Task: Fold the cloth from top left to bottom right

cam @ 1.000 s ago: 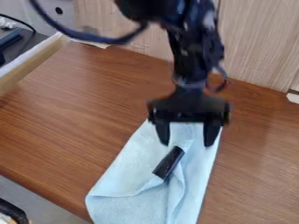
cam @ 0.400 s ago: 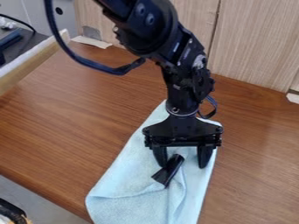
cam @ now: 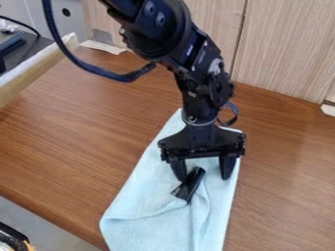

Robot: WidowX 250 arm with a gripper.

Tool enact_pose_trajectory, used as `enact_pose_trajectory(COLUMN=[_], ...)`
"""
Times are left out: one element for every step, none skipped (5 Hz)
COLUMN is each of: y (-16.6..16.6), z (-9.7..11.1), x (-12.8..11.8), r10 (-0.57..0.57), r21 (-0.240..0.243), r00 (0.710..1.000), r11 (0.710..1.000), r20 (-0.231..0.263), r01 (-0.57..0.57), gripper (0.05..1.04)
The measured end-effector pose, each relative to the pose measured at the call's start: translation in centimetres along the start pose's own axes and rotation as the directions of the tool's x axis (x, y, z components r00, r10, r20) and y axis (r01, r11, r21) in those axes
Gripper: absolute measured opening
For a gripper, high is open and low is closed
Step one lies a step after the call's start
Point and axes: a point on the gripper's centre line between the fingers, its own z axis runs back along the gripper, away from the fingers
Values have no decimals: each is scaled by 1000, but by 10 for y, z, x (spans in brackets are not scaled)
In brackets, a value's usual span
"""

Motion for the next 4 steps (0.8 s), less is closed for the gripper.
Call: enact_pose_trajectory(y=[8, 25, 58, 80], z=[-1, -1, 4, 4], x=[25, 58, 85, 103], r10=[80, 181, 301, 392], r21=[15, 34, 58, 69], r00=[997, 982, 950, 915], r11=[997, 983, 950, 914], r20=[21, 50, 83, 98], r01=[-80, -183, -306, -399], gripper=[1001, 1001, 1001, 1001])
